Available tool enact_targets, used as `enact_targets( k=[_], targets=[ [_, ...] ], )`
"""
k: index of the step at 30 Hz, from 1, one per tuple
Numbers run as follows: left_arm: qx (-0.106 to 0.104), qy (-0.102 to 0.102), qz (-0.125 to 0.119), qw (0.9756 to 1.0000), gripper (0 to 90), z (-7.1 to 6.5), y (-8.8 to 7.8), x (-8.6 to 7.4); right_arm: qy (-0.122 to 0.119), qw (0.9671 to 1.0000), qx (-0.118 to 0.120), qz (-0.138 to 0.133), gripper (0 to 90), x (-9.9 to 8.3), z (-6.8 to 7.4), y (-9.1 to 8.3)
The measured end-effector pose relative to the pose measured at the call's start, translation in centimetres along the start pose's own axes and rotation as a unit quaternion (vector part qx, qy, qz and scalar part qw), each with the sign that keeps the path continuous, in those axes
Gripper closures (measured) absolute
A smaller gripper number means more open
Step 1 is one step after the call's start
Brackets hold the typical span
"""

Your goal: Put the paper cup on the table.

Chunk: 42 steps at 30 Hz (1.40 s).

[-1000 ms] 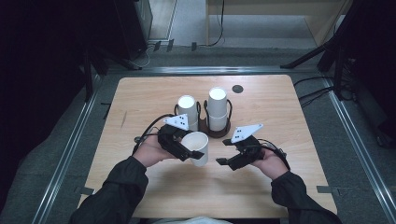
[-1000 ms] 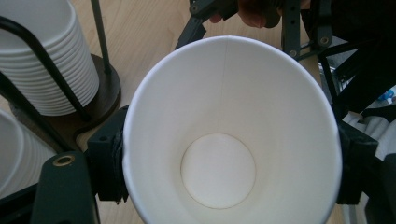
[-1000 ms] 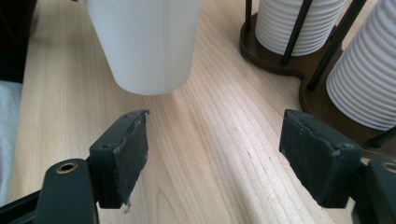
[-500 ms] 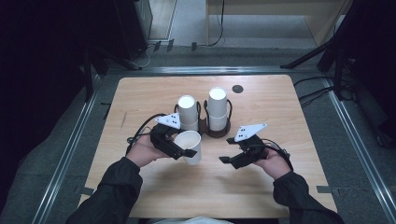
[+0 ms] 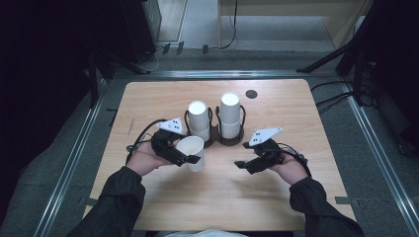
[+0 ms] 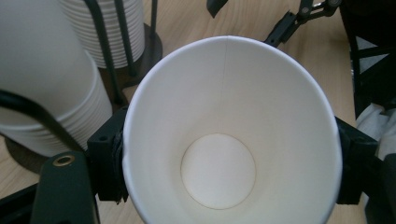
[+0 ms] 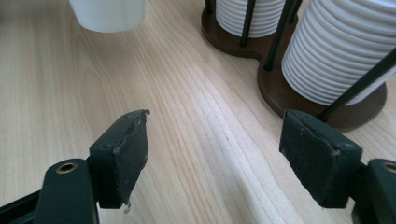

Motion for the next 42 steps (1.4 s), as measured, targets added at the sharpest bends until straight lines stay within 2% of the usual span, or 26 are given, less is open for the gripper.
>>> enact_targets(
  k=[5,8,13,21,29,32,42],
  targets=[
    [0.010,-0.007,-0.004,0.9999,20.6,0.5,-0.7,-0.4,-0.004,0.9999,0.010,-0.001,23.9,0.3,0.1,0.3],
    [0.019,-0.013,-0.002,0.9997,20.5,1.1,-1.0,-0.8,-0.002,0.9999,0.014,0.006,23.9,0.3,0.2,0.5],
    [0.032,-0.025,-0.001,0.9992,20.6,2.2,-1.5,-1.5,-0.006,0.9998,0.017,0.002,24.0,0.5,0.2,0.5],
    [0.053,-0.039,-0.001,0.9978,20.5,3.8,-2.5,-2.3,-0.001,1.0000,0.005,-0.003,23.9,0.4,-0.4,0.1],
    [0.073,-0.055,-0.001,0.9958,20.5,5.3,-3.6,-3.1,-0.008,0.9999,0.004,0.005,24.0,0.2,-0.4,0.3],
    [0.069,-0.062,-0.009,0.9956,20.6,5.8,-4.0,-3.3,-0.014,0.9998,0.004,0.012,23.9,0.1,-0.3,0.5],
    [0.090,-0.086,-0.016,0.9921,20.5,7.6,-5.5,-4.3,-0.022,0.9997,0.005,0.012,23.9,0.2,0.0,0.6]
  ],
)
Point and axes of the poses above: each handheld gripper's, and its own axes: y roughly forward along the jaws, x roughly out of its top, z roughly to its left, the point moved 8 cm from there along y, roughly forward along the jaws, and after that the axes turned 4 degrees about x, right-handed, at the moved point
